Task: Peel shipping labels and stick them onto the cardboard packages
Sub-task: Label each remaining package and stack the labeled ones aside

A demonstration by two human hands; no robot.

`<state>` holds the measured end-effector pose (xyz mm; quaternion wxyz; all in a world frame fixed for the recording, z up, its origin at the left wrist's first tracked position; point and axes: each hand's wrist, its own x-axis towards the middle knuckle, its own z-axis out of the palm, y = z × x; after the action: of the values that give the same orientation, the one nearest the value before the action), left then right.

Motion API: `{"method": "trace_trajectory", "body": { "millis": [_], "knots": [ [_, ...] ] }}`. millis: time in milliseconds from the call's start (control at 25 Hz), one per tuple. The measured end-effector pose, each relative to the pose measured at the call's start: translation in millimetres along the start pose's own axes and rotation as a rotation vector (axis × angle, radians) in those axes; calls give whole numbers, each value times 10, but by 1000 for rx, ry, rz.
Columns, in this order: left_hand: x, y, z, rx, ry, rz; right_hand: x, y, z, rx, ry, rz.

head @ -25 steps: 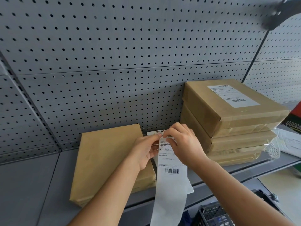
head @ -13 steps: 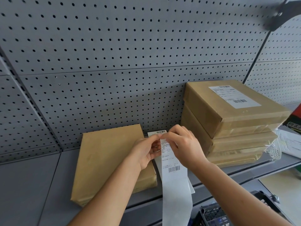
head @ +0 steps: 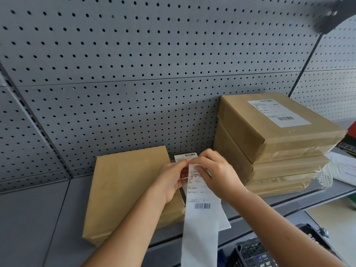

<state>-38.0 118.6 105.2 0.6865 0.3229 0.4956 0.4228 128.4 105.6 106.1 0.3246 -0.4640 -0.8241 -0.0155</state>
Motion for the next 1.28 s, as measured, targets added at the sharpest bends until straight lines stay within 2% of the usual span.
{"method": "trace_trajectory", "body": {
  "millis": [280,680,840,1080,1280],
  "knots": [
    [21,2,-10,-23,27,-15,13,-34,40,-24,69,-21],
    [43,-13,-15,-4,48,-22,-13,-60,-10,83,21,40],
    [24,-14,-17,-20,31,-16,-18,-47,5,51,-29,85],
    [26,-8,-31,-39,53,-22,-21,-71,-35,36,23,46],
    [-10,15,-12,-15,19,-44,-24,-108,-128,79,34,105]
  ]
}}
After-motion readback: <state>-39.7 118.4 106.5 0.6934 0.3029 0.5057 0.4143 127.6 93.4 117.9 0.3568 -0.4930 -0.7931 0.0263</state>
